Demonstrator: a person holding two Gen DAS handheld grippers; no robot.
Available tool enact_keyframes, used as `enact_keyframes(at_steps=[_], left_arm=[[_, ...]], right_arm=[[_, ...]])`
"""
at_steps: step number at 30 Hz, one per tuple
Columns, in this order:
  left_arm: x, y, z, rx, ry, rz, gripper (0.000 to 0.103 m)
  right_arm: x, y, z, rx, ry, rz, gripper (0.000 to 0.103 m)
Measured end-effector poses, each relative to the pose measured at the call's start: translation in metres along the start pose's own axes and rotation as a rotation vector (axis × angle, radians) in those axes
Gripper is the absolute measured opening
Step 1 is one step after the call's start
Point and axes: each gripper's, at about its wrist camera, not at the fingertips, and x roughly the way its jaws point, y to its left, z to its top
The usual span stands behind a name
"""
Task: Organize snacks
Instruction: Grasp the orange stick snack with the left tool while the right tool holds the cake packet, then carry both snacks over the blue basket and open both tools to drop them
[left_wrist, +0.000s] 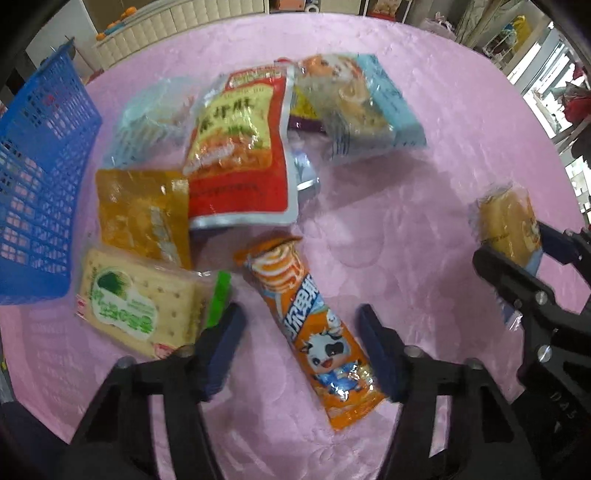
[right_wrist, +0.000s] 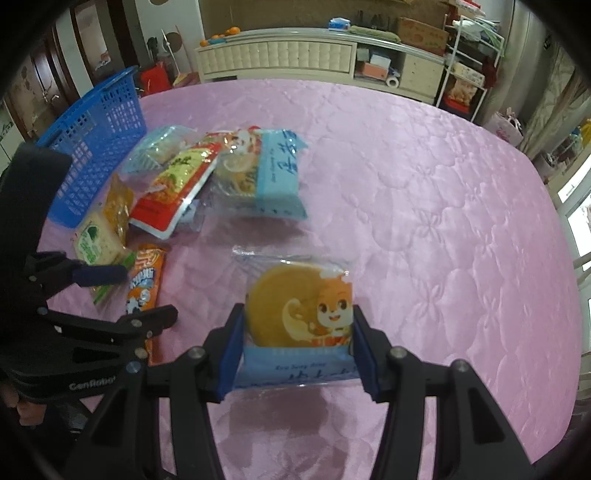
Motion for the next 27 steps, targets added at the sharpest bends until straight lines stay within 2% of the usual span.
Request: enact_keyframes(at_steps=[1,3,5,11,16,24,27], left_arm=[[0.000,-0.002,-0.001,0.009,-0.004,-0.004,0.045],[0.002,-0.006,-0.007,0.030,-0.001,-0.011,0.022],[-0.001,-0.012,-0.010,0.035,0.002,-0.020,0.013],[-0.016,0.003,-0.028,0.063,-0.070,-0.053,0.012],[-0.052,0.007,-0.045,0.096,-0.138,-0.079,0.012],[-0.119,0.037,-0.055,0.130,-0.265,-0.089,0.012],[-0.147,0.064,-0.052,0.128,-0.320,-0.100,0.012]], right_arm=[[0.000,-0.001,-0.001,0.002,0.002,0.001,0.058],[0.001,-0.002,-0.002,0.005,0.005,0.003,0.058],[0.003,-0.001,-0.002,0.004,0.010,0.007,0.058],[0.002,0.005,-0.006,0.000,0.009,0.007,0.058],[-0.012,0.025,-0.003,-0.009,0.003,0.020,0.058],[-0.070,0.075,0.024,-0.079,-0.077,0.028,0.058],[-0.094,0.097,0.039,-0.110,-0.119,0.040,0.058]])
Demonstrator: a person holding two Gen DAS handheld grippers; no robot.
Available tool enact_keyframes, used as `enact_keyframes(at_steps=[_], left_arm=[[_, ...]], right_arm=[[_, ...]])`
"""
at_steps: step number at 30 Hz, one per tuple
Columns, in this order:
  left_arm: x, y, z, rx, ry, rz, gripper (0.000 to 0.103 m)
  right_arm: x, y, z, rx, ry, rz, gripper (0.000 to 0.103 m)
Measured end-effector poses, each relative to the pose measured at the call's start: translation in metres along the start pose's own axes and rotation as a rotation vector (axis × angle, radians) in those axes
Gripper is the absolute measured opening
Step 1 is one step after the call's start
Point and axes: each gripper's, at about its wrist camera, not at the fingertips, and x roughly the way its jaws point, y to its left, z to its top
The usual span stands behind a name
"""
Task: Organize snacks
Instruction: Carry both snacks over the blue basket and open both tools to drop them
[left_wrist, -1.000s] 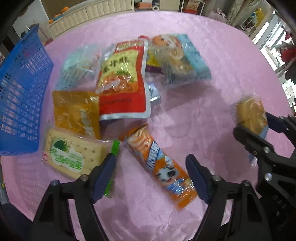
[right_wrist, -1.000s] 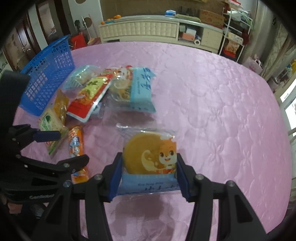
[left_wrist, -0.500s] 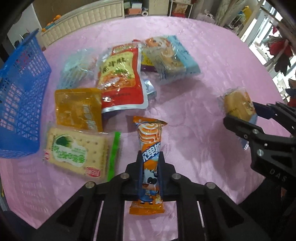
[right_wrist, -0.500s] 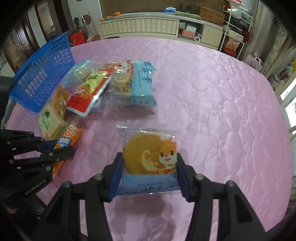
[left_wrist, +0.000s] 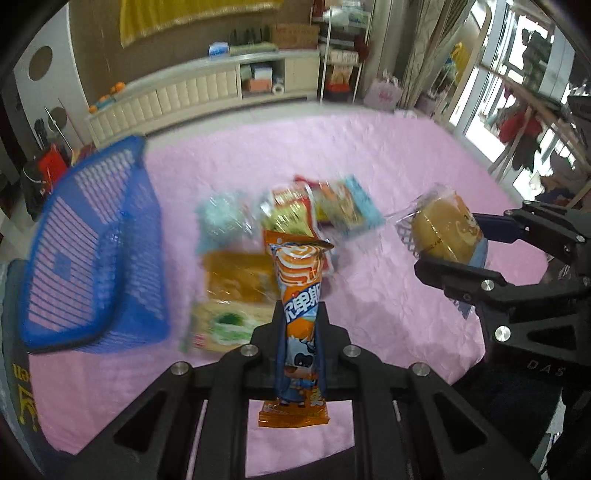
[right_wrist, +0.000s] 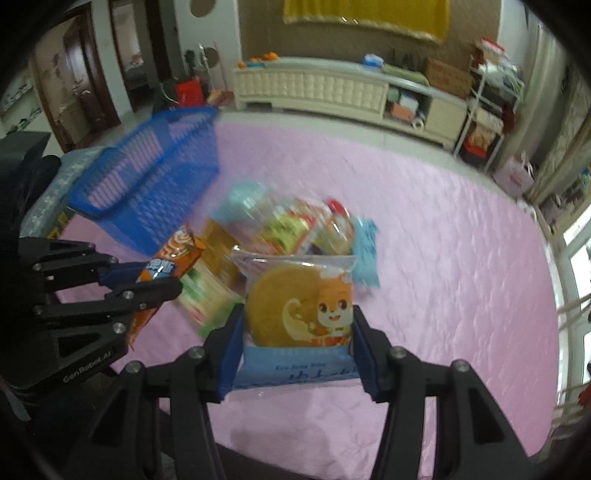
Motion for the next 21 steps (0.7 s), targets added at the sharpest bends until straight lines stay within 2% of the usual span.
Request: enact_keyframes(at_steps=[5,13,21], left_arm=[[-0.040,0.041,0.015,0.011,-0.067,0.020,0.012],[-0.074,0.118,0.034,0.004,-0.110,0.079,0.012],[-0.080,0.183,0.056,-0.042,-0.107,0.124,0.012]], right_arm=[[-0.018,0.036,0.034,-0.046,-0.060,0.027,0.058],[-0.017,0.087,0.088,-0.104,-0.111,0.080,0.058],[0.014,0.125,0.140,-0.155,-0.111,0.119,0.058]])
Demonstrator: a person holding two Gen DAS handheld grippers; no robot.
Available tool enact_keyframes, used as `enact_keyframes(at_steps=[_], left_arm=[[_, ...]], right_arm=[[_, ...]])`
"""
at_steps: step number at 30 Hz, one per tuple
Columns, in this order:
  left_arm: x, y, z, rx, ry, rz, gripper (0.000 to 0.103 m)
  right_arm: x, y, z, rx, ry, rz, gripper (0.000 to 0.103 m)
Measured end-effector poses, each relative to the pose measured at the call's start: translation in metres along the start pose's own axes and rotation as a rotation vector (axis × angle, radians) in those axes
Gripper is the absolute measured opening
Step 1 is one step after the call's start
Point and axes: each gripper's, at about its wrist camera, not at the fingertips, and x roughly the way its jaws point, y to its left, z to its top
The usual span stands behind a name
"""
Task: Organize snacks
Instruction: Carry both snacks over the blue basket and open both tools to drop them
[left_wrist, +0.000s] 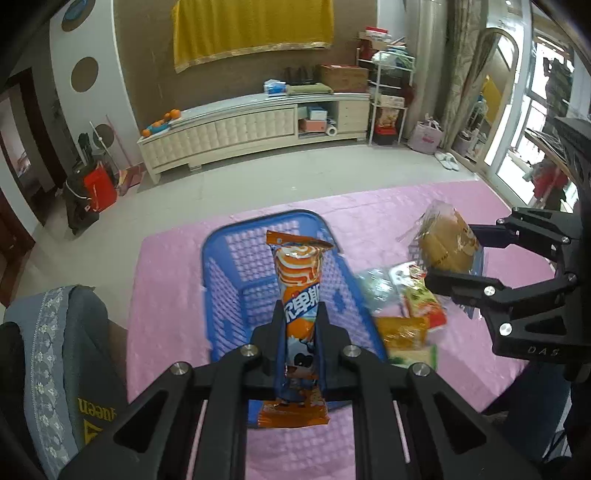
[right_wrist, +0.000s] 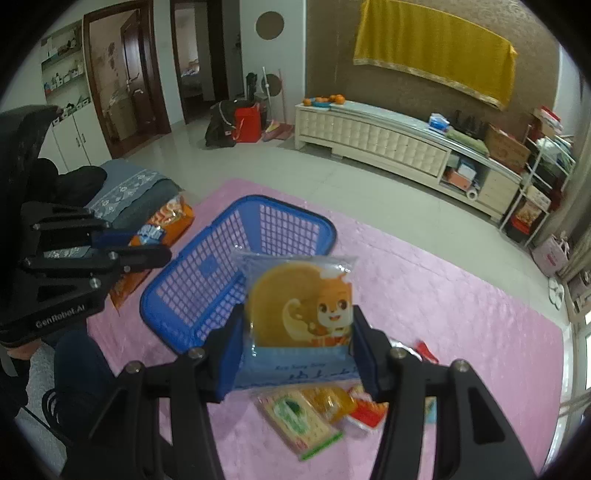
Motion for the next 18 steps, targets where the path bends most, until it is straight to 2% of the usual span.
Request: enact_keyframes(at_steps=[9,18], left_arm=[[0.047,0.044,0.014,-0.041,0.051,-0.022,0.012],[0.086,0.057,0.028,-0.022,0.073,-0.073,0.012]], right_arm=[[0.065,0.004,0.037,-0.021,0.067,0.018,0.058],[0.109,0.002,0.055,-0.019,0.113,0.010,0.058]])
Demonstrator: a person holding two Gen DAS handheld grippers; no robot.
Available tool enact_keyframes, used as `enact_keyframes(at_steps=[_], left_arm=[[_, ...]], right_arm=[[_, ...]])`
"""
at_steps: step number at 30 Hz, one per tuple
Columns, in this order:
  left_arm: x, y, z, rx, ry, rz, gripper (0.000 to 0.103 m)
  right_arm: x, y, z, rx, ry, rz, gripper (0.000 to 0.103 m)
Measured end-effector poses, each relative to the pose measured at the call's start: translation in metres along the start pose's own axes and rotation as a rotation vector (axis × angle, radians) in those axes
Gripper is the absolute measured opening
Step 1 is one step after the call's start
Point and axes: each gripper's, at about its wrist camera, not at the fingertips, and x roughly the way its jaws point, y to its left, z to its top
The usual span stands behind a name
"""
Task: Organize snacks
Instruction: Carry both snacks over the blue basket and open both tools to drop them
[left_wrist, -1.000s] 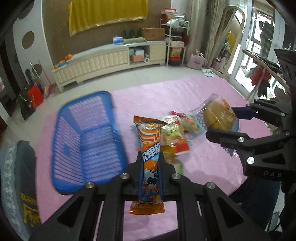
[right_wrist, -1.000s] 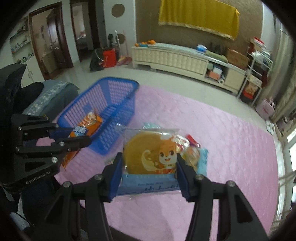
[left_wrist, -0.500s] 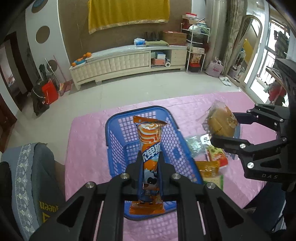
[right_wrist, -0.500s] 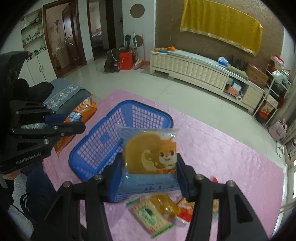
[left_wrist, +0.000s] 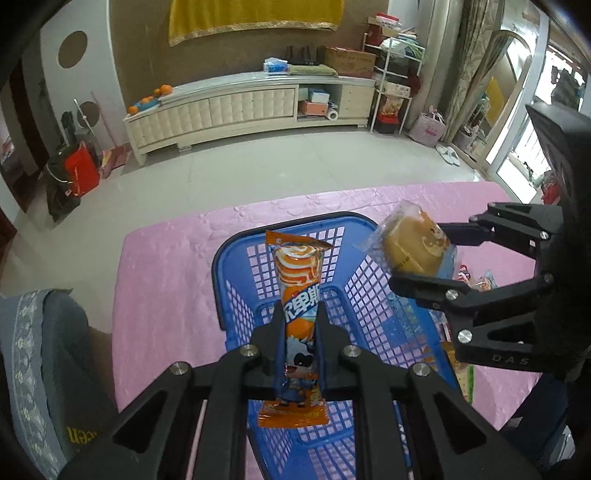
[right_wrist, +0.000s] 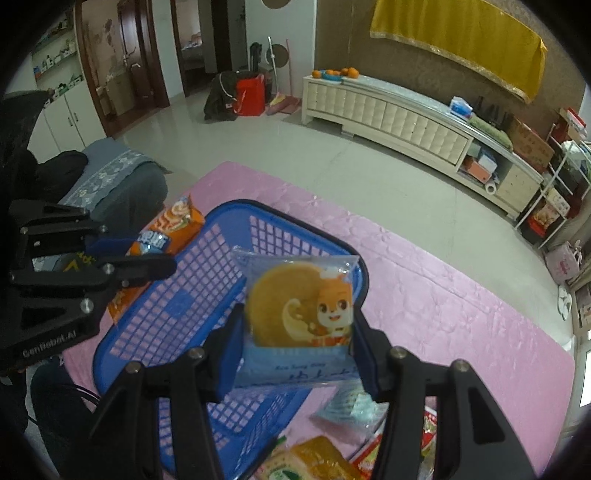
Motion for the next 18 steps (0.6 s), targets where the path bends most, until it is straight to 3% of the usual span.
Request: enact_keyframes(at_steps=[10,12,13,16,18], left_arm=[[0.017,0.008,0.003,-0.001,0.032,-0.007,0.013],[0.017,0.010,0.005,-0.012,0.023,-0.016,0.036],[0.015,0.012,0.005,-0.023,0.015,-0.020,0.041],[0.009,0.012,0.004,-0.031,0.007,-0.021,0.046],[0.005,0.011,0.003,-0.023,0.003,-0.004,0.054]], right_arm=[[0.019,-0.010,0.011,0.028,0.025,0.039,0.058],[0.020,-0.012,0.012,0.037,0.025,0.047,0.059],[0.020,-0.012,0.013,0.036,0.025,0.050,0.064],[0.015,-0.016,0.014,0.034,0.008,0.037,0.087],[0.007,-0.020,0.013,0.046,-0.019,0.027,0.090]])
